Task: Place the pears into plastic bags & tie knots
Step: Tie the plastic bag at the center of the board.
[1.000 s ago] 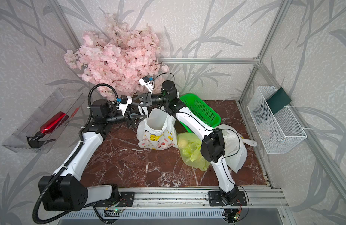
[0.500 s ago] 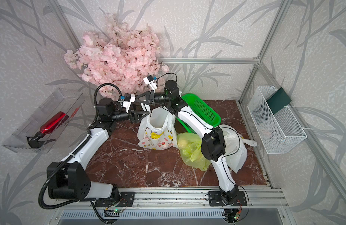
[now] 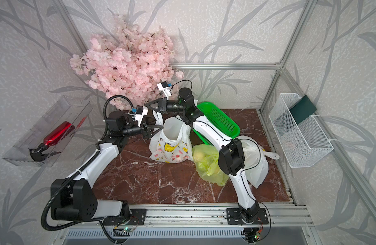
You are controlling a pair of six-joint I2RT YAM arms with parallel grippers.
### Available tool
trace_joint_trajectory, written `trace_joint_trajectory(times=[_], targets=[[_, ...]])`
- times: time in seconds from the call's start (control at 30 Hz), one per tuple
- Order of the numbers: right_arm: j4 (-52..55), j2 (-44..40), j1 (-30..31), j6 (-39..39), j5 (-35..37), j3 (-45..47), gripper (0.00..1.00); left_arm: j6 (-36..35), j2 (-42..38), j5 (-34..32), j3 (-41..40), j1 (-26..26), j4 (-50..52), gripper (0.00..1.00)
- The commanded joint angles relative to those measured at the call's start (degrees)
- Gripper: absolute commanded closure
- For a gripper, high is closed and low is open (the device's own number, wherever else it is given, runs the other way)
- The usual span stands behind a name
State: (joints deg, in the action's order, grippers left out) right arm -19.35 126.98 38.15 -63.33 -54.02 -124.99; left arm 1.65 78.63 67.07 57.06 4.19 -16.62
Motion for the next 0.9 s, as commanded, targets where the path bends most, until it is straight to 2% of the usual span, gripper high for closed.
trace_joint_trajectory(times=[0.0,0.13,0.27,0.33,0.37,0.47,0.57,0.6,0.7,0.73,0.87], targets=[[-0.9,0.7,0.6,-0.8,4.2,-1.1,1.00,3.4,0.5,-5.8,-2.8,1.4,-9.4,0.34],[-0.9,1.3,1.3,-1.3,5.0,-1.8,1.00,3.4,1.5,-8.0,-2.5,1.7,-10.0,0.43],[-2.0,1.5,1.4,-2.2,4.7,-1.3,1.00,3.8,1.5,-8.3,-1.8,1.7,-10.5,0.45],[-2.5,1.4,1.4,-2.6,4.6,-0.7,1.00,4.0,1.6,-8.4,-1.2,1.8,-10.5,0.49],[-2.6,1.4,1.4,-2.7,4.7,-0.6,1.00,4.3,2.0,-8.4,-0.9,1.8,-10.5,0.54],[-2.5,1.3,1.3,-2.5,4.3,-1.0,1.00,5.5,3.5,-8.2,0.0,1.9,-10.1,0.76],[0.3,0.6,0.4,-0.7,3.3,-2.4,0.91,4.3,3.3,-9.9,-0.6,1.7,-8.1,0.96],[3.2,0.2,-0.2,0.9,3.1,-3.5,0.84,3.7,2.8,-11.0,-1.0,1.6,-6.9,1.00],[17.9,-0.3,-1.9,10.0,3.6,-9.7,0.61,3.4,0.5,-18.4,-2.6,1.4,-3.0,1.00],[23.2,-0.2,-2.5,13.3,4.0,-12.5,0.57,3.6,-0.4,-20.6,-3.3,1.4,-2.0,1.00],[34.4,-1.7,-3.8,22.8,5.4,-17.5,0.49,4.9,-3.2,-28.5,-5.0,1.2,1.9,1.00]])
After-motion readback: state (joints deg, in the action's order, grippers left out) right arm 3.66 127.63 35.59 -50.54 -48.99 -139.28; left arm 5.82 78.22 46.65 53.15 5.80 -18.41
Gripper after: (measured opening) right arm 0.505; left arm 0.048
